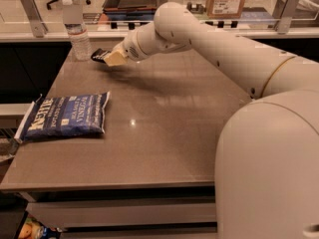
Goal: Move rxbar chocolate near water bottle
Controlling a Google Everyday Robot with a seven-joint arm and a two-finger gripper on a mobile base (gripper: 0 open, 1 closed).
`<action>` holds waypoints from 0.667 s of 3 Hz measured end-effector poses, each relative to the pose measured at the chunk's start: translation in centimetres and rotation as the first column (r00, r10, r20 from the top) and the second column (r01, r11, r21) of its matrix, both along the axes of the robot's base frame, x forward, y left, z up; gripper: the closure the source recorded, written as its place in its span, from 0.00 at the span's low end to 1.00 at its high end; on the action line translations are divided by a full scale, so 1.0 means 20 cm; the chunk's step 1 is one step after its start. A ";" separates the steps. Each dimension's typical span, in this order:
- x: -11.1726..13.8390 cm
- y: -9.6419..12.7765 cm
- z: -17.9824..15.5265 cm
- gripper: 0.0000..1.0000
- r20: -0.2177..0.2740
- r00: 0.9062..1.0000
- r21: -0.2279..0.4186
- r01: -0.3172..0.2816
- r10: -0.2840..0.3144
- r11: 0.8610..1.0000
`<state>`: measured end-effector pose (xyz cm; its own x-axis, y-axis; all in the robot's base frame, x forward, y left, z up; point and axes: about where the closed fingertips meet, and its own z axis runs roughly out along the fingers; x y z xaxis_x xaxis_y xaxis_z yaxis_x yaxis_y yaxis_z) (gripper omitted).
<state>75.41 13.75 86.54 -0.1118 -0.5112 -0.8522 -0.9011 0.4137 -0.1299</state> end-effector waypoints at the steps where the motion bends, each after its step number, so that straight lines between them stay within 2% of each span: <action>1: 0.00 0.01 -0.01 0.12 -0.002 1.000 0.000 -0.004 0.004 1.000; 2: -0.01 0.02 -0.01 0.00 -0.004 1.000 0.000 -0.007 0.007 1.000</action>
Offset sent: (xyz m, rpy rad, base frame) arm -0.0006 0.0023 -0.0014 -0.0002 0.0021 0.0033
